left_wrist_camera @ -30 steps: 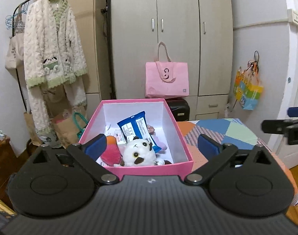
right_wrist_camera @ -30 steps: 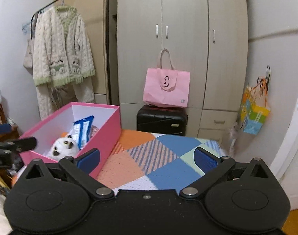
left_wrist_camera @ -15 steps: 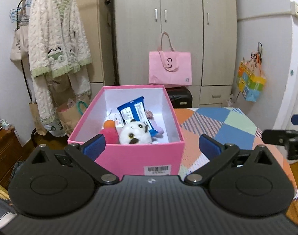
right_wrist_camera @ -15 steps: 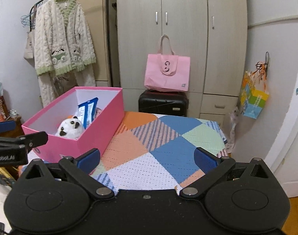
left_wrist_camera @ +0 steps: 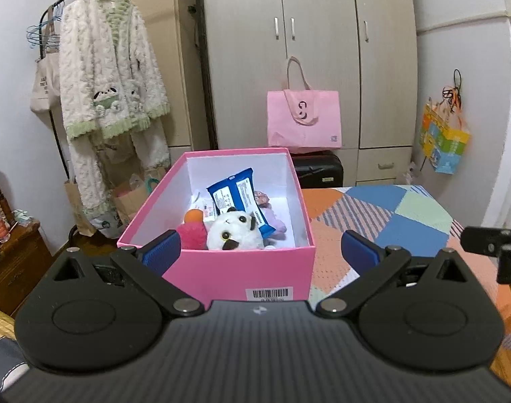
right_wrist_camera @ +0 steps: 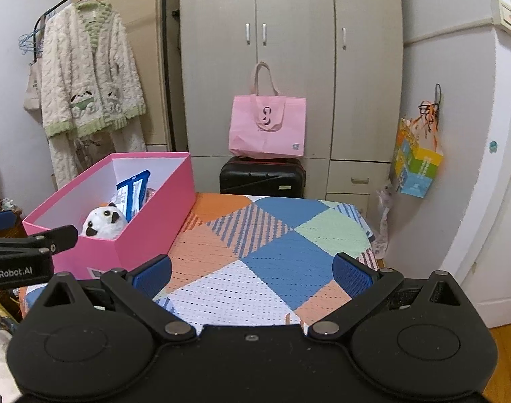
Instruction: Organize soft objects
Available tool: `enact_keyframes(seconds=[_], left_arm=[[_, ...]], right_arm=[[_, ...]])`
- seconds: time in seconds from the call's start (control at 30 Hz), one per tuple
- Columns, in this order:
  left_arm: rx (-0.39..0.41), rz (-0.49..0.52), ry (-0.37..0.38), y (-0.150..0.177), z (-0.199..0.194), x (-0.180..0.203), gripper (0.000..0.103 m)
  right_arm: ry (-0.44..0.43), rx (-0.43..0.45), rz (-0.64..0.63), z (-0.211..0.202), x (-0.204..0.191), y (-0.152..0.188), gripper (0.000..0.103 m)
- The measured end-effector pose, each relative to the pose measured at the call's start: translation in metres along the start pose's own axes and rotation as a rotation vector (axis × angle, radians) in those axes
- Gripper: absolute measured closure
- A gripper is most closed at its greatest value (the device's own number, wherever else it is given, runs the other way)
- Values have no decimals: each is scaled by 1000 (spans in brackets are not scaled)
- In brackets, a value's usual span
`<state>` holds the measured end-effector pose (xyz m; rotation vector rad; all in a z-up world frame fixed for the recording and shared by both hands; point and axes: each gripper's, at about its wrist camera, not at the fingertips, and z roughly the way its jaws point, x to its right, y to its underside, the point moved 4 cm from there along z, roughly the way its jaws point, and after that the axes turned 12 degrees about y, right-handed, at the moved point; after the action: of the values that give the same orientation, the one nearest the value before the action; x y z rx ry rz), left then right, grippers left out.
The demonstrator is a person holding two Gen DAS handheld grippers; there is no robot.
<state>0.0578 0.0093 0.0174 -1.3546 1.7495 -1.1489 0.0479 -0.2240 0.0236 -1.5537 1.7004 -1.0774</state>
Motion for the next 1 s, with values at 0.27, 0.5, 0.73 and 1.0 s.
enact_keyframes(seconds=[0.27,0.5,0.73,1.0], left_arm=[[8,-1,-34,2,0,0,0],[-10,-29,-46,5,1,-7,0],[-23,-56,-46,7,2,-10,0],[-32,-45,-51,11,3,-9,0]], right_arm=[[41,8,22,1,5,2,0],[39,7,16,0,2,6,0],[55,36,15,-7,-1,8,0],[51,37,4,-14,-4,11,0]])
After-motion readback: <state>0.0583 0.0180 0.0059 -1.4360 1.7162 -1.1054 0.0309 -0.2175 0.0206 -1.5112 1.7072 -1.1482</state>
